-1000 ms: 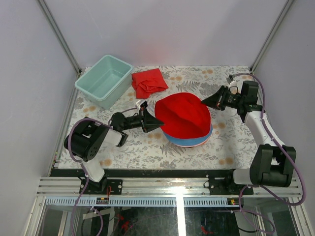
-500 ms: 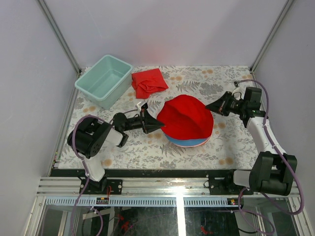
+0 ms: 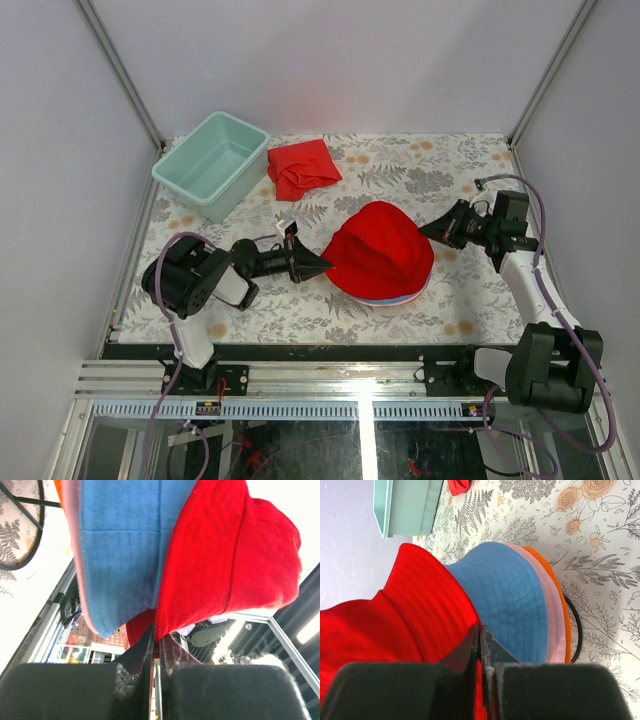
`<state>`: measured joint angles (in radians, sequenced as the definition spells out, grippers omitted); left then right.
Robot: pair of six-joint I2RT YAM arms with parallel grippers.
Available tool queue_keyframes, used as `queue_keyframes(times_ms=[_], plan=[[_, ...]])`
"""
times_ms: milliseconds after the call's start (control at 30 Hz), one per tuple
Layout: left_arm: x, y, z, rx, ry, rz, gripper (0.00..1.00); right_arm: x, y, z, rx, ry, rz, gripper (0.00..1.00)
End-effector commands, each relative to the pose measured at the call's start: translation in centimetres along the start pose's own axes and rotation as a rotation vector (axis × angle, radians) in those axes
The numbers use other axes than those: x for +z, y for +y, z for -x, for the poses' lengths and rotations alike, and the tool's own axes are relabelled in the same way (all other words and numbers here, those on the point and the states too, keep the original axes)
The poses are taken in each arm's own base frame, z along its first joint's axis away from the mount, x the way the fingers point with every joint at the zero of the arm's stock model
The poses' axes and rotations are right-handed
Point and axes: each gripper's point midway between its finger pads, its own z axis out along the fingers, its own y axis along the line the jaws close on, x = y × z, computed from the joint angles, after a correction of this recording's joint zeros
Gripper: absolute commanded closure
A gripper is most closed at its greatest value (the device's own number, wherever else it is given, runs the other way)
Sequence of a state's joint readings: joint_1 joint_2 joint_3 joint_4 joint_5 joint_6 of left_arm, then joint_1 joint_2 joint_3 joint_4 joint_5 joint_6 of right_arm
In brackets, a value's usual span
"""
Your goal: Stack the hats
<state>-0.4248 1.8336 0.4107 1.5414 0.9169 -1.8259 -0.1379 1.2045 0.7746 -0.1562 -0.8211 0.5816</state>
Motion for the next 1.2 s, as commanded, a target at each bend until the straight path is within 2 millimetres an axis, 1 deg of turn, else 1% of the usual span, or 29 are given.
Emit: queue_keyframes(times_ms=[0, 167, 300, 433, 567, 767, 900, 1000, 1167], plan=[[-0.7, 2.6, -1.2, 0.018, 0.015, 0.038, 1.0, -0.2, -5.6, -1.6, 0.046, 0.009, -0.232, 1.0], [-1.1, 4.5, -1.6, -0.005, 0.011, 0.079, 1.0, 0.0, -7.8, -2.3, 0.086, 0.019, -0.318, 1.0], [-1.4, 5.7, -1.8, -0.011, 0.016, 0.106, 1.0, 0.1, -8.9, -2.8, 0.105, 0.034, -0.349, 1.0], [-1.5, 6.8, -1.8, -0.015, 0.02, 0.128, 1.0, -0.2, -10.3, -3.6, 0.111, 0.034, -0.408, 1.0], [-1.2, 7.5, -2.0, -0.008, 0.035, 0.14, 1.0, -0.8, -11.5, -4.4, 0.101, 0.038, -0.47, 1.0], [-0.9, 8.3, -2.3, 0.006, 0.044, 0.154, 1.0, -1.8, -13.8, -6.6, 0.108, 0.043, -0.556, 1.0], [-1.0, 9.1, -2.7, 0.004, 0.049, 0.17, 1.0, -2.2, -14.9, -7.5, 0.102, 0.05, -0.598, 1.0], [-0.9, 8.7, -2.8, 0.022, 0.05, 0.16, 1.0, -2.2, -14.7, -7.3, 0.097, 0.042, -0.594, 1.0], [-0.1, 5.9, -2.4, 0.085, 0.039, 0.094, 1.0, -2.1, -13.9, -7.0, 0.083, 0.031, -0.563, 1.0]])
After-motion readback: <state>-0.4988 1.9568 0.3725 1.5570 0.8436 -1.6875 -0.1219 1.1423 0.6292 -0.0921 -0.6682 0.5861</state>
